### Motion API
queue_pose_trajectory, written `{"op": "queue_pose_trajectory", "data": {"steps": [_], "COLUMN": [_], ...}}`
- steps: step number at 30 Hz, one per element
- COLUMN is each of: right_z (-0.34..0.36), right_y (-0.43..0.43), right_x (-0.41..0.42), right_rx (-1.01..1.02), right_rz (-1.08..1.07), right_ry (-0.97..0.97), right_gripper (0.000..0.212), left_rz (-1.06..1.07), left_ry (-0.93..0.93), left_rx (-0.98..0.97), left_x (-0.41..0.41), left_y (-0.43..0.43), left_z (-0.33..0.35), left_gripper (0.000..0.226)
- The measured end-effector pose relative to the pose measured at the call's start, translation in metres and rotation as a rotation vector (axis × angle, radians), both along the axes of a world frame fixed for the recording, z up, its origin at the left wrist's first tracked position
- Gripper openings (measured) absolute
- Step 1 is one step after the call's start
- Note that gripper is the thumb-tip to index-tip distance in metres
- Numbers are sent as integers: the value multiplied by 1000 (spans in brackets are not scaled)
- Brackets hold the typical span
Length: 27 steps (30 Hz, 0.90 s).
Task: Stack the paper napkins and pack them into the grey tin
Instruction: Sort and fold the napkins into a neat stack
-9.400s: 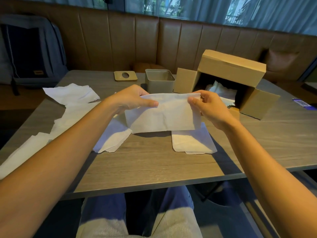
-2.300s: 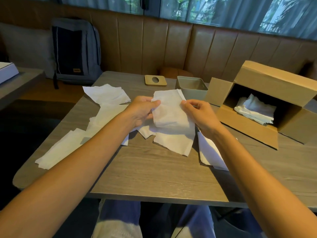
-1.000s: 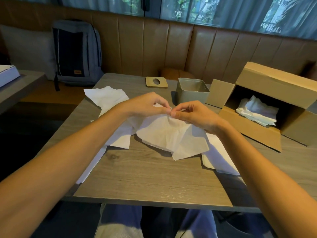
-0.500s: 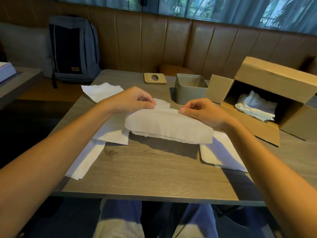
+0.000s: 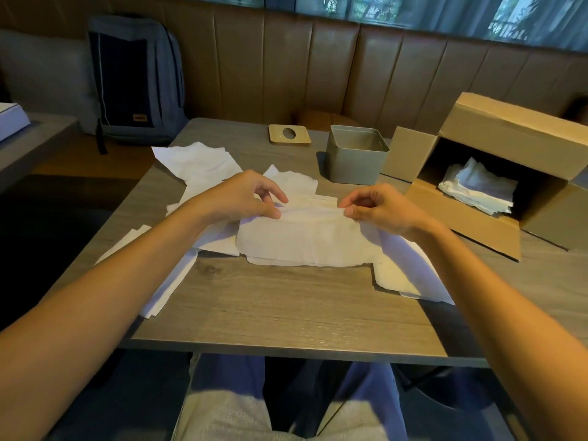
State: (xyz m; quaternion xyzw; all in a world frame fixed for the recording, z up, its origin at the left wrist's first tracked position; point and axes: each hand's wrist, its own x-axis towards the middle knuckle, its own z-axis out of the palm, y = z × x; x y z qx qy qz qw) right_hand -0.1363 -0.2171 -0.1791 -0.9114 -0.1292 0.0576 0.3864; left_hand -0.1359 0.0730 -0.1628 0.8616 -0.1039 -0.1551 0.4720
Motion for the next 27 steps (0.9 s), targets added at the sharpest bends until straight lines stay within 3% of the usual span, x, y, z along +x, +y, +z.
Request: {"op": "queue_pose_trajectory", "data": {"steps": [7,8,12,16,23,25,27], "right_z": [0,-1,2,18,39,43,46], "right_y": [1,1,4,13,44,54,68], "right_x": [-6,-7,-11,-12,-14,-14,-14], "right_rx": [26,33,103,166,218,248,256], "right_rz": [-97,-120,-219,-277,-272,-266,-242], "right_ry": [-15,-19,7,17,-11,-3,8], "right_gripper": [16,16,19,15,9,8,9], "left_rz": [-2,-6,-214,-405,-408,-387,-274], "left_ry": [-35,-93,-610,-632,-472,-396,-341], "left_rx": [-26,22,636,758,693,566,374], "left_x": [-10,-11,-23,-57,-64,-67,-61], "left_y": [-1,-2,-10,-35,-28,-21,-6], "left_z": [-2,-2,-2,-23,-41,-32,-22], "left_gripper": [34,35,48,57,76,76,59]}}
